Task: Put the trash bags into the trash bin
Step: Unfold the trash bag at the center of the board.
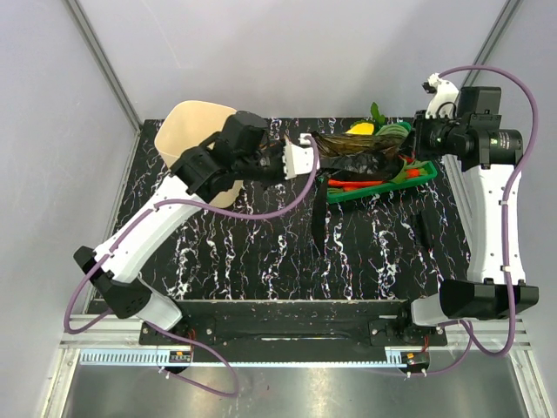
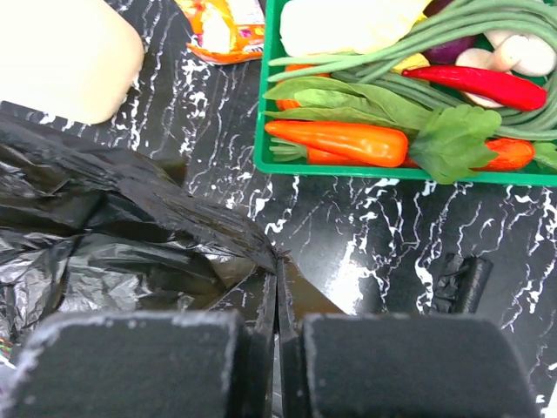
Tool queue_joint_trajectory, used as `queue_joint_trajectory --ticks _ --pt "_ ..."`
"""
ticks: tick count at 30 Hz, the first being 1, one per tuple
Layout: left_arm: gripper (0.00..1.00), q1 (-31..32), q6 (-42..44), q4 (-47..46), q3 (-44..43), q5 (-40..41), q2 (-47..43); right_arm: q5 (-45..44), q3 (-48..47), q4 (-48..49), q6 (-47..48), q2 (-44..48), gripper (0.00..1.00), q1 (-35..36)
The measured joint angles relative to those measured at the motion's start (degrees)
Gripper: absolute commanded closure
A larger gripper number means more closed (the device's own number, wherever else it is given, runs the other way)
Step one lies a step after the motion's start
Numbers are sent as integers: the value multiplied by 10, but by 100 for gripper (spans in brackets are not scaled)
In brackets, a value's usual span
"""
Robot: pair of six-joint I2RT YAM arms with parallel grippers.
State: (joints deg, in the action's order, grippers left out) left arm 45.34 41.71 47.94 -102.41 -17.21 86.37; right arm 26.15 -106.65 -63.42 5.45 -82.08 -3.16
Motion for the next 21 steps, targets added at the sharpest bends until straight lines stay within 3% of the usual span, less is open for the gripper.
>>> queue_joint_trajectory --ticks 8,21 --pt "100 -47 13 11 0 -41 -30 -52 14 -6 35 10 100 0" --pt "100 -68 127 82 -5 -98 -42 -122 29 -4 65 32 100 2"
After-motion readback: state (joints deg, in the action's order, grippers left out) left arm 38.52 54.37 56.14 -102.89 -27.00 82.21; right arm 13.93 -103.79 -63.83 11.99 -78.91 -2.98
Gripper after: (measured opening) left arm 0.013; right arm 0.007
